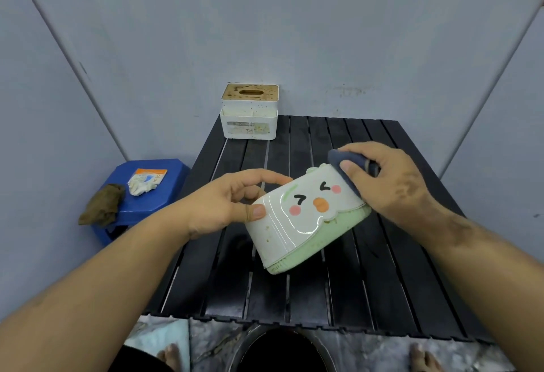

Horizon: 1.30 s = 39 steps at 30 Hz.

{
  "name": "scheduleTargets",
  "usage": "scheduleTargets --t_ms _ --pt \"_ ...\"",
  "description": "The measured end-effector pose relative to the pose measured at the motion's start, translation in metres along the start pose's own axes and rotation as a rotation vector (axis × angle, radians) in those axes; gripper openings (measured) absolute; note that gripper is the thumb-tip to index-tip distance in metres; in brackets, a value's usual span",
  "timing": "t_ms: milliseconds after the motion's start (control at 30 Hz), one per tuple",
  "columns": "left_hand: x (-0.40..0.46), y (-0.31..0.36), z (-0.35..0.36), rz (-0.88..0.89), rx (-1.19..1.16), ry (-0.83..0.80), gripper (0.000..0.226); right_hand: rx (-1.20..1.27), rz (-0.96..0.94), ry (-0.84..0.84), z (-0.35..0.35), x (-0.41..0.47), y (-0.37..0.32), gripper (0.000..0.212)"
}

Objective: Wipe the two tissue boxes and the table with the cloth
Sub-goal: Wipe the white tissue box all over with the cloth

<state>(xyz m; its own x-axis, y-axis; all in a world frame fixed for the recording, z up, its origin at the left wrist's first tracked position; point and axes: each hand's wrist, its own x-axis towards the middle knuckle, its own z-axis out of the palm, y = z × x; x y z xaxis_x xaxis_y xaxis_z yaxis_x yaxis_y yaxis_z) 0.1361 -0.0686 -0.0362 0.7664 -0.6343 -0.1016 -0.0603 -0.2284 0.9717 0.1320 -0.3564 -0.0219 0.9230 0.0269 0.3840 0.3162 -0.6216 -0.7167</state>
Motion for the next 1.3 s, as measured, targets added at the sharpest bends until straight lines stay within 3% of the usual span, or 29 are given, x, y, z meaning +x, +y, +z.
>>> scheduleTargets --t_ms 67,200,267,433,500,600,700,900,967,1100,1233,1300 --pt "0.001 -0.002 0.001 0.005 -0.001 0.01 0.061 -0.139 -0.223 0.012 0.008 -0.009 -0.017 0.024" --pt "0.0 -0.003 0.002 0.012 -0.04 0.035 0.059 -0.188 -0.492 -0.197 0.023 -0.025 -0.042 0.029" --pt "-0.001 -0.002 0.002 0.002 -0.025 0.033 0.055 -0.185 -0.487 -0.209 0.016 -0.019 -0.036 0.028" --pt "-0.003 0.001 0.005 0.0 -0.016 0.013 0.058 -0.204 -0.219 0.014 0.003 -0.009 -0.012 0.023" --pt "-0.004 0.0 0.006 0.005 -0.014 0.013 0.057 -0.219 -0.327 -0.011 0.016 -0.022 -0.023 0.025" --pt "-0.005 -0.002 0.007 0.017 0.002 0.011 0.054 -0.175 -0.558 -0.192 0.032 -0.045 -0.049 0.026" --pt "-0.005 0.0 0.006 0.009 -0.004 0.006 0.053 -0.183 -0.65 -0.278 0.027 -0.043 -0.049 0.027" --pt "-0.004 -0.001 0.007 0.008 -0.008 -0.001 0.058 -0.248 -0.315 0.001 0.016 -0.027 -0.025 0.027" --pt "-0.004 -0.001 0.008 0.016 0.01 0.008 0.057 -0.232 -0.383 -0.011 0.029 -0.04 -0.04 0.027" --pt "-0.002 0.0 0.008 0.021 0.046 0.019 0.053 -0.245 -0.601 -0.194 0.039 -0.049 -0.059 0.025" --pt "-0.003 0.002 0.009 0.004 0.02 0.027 0.058 -0.239 -0.321 -0.019 0.021 -0.023 -0.029 0.029" --pt "-0.002 0.002 0.012 0.007 0.053 0.038 0.06 -0.275 -0.271 0.017 0.025 -0.026 -0.031 0.029"
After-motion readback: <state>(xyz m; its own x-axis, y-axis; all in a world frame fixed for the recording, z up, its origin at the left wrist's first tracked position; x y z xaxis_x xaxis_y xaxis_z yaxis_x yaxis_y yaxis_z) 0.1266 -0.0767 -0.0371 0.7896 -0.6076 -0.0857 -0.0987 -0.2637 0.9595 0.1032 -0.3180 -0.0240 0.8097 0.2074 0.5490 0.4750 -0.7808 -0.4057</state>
